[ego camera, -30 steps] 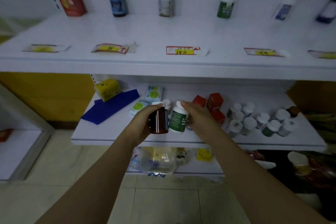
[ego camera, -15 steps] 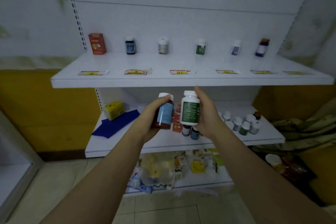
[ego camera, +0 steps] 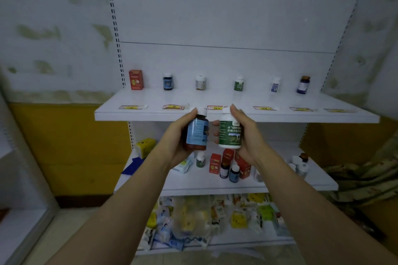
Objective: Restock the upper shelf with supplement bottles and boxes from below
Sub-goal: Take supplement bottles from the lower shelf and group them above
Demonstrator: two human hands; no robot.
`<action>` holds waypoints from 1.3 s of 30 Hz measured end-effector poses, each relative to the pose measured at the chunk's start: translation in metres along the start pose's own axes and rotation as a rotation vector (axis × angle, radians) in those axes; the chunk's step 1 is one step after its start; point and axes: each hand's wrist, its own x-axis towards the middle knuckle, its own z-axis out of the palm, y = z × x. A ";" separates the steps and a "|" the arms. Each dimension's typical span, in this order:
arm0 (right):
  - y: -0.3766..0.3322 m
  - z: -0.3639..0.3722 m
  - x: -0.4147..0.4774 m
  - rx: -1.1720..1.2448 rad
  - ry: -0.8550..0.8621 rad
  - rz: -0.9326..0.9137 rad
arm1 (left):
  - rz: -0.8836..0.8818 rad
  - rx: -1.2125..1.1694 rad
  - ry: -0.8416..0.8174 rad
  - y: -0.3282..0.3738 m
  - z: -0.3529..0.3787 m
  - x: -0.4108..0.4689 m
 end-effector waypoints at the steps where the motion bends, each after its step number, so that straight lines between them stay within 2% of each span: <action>1: -0.002 0.000 0.000 0.009 -0.005 -0.014 | 0.000 -0.022 0.002 0.002 0.003 -0.002; 8: -0.010 -0.001 -0.007 0.040 0.059 -0.018 | -0.002 -0.108 -0.014 0.003 0.018 -0.007; 11: -0.010 -0.003 -0.009 0.000 0.103 -0.026 | 0.036 0.019 -0.044 0.001 0.027 -0.009; 15: -0.014 0.003 -0.011 -0.029 0.081 -0.057 | 0.134 0.138 -0.032 0.002 0.028 -0.010; 28: -0.020 0.022 -0.006 -0.066 0.029 -0.068 | 0.185 0.200 0.027 0.019 0.016 -0.018; 39: -0.025 -0.006 0.007 -0.112 0.109 -0.148 | 0.165 0.259 -0.037 0.020 0.010 0.021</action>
